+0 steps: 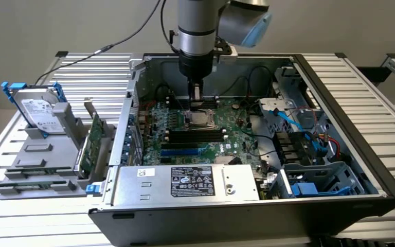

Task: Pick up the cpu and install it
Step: 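Close the cpu cover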

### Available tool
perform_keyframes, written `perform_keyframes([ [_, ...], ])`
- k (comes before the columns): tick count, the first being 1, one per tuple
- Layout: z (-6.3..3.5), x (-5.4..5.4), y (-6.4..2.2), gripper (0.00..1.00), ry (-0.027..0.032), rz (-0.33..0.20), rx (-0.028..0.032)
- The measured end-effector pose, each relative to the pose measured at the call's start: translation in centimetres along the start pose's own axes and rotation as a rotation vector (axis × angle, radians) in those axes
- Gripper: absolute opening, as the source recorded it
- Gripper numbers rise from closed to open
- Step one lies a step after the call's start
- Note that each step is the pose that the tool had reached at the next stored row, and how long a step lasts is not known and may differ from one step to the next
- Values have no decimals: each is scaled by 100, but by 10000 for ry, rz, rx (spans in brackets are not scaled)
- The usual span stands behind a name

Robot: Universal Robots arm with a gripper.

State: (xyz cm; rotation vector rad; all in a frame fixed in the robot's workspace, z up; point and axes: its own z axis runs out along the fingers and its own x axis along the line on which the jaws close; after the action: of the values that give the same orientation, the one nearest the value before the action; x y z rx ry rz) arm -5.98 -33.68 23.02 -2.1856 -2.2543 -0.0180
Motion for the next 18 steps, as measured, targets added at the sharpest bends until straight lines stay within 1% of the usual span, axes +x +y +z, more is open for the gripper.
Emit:
perform_keyframes([
  [6, 102, 4, -147, 11, 2, -65, 0],
  [18, 244, 4, -194, 11, 2, -124, 0],
])
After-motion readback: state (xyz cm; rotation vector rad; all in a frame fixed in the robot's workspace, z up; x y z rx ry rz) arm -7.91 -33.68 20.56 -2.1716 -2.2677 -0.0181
